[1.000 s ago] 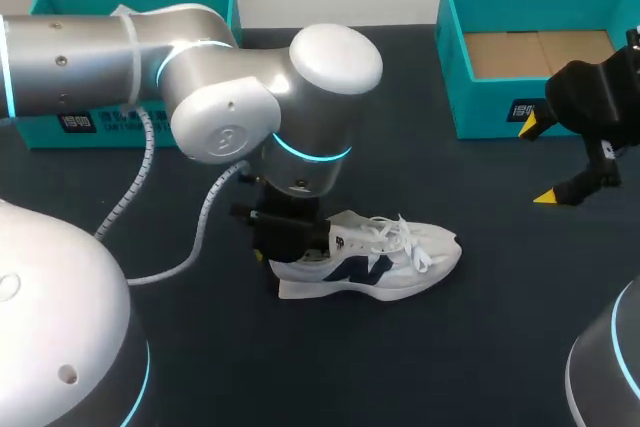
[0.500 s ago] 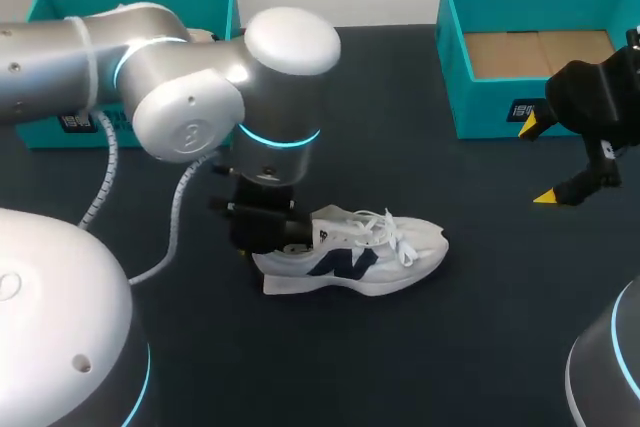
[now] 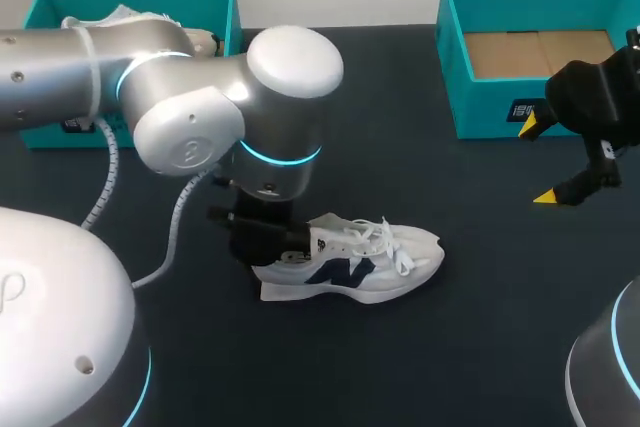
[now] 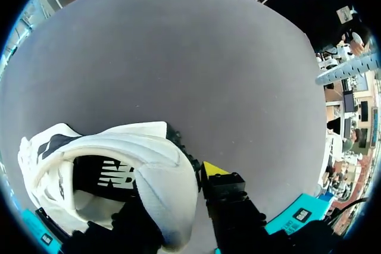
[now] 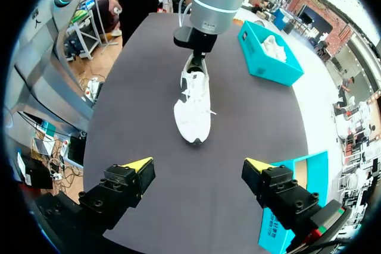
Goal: Take the shoe out of the shoebox, open the shoe tongue, remove and reinsert the insole, then place the shoe into the shoebox
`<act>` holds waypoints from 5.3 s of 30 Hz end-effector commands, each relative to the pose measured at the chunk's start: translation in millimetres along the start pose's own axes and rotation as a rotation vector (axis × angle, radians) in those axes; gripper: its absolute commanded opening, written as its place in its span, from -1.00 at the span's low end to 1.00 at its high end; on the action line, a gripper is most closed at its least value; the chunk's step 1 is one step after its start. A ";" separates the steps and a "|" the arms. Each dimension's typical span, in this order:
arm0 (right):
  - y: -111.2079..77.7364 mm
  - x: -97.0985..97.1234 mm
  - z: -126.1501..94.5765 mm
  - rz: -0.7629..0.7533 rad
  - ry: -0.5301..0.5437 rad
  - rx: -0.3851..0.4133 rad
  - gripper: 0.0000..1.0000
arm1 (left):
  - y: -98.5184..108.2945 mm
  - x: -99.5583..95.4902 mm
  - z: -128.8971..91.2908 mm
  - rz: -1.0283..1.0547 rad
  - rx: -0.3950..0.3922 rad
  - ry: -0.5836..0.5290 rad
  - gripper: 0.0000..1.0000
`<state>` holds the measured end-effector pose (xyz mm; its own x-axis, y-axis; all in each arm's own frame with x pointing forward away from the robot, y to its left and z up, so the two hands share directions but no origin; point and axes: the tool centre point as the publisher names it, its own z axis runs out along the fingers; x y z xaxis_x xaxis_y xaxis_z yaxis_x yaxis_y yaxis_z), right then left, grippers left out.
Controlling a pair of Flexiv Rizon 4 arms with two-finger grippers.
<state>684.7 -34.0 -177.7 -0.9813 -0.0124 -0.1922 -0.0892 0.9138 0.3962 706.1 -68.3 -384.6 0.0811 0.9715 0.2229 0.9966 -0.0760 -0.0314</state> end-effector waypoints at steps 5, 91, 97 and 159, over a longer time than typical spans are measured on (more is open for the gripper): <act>0.8 -2.0 1.5 0.000 0.003 0.003 1.00 | 0.0 0.7 -7.0 -0.001 0.008 -0.011 0.43; 0.8 -2.0 1.5 0.000 0.003 0.003 1.00 | -22.4 92.6 -26.1 -1.234 1.221 -1.057 1.00; 0.8 -2.0 1.5 0.000 0.003 0.003 1.00 | -17.7 84.3 -1.2 -1.264 1.236 -1.049 1.00; 0.8 -2.0 1.5 0.000 0.003 0.003 1.00 | -13.9 -30.1 15.1 -1.377 1.081 -1.213 1.00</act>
<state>684.7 -33.9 -177.7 -0.9813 -0.0124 -0.1922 -0.0892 0.9138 0.3962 688.7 -86.8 -401.0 -0.9982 -0.0559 0.0207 -0.0380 0.3299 -0.9432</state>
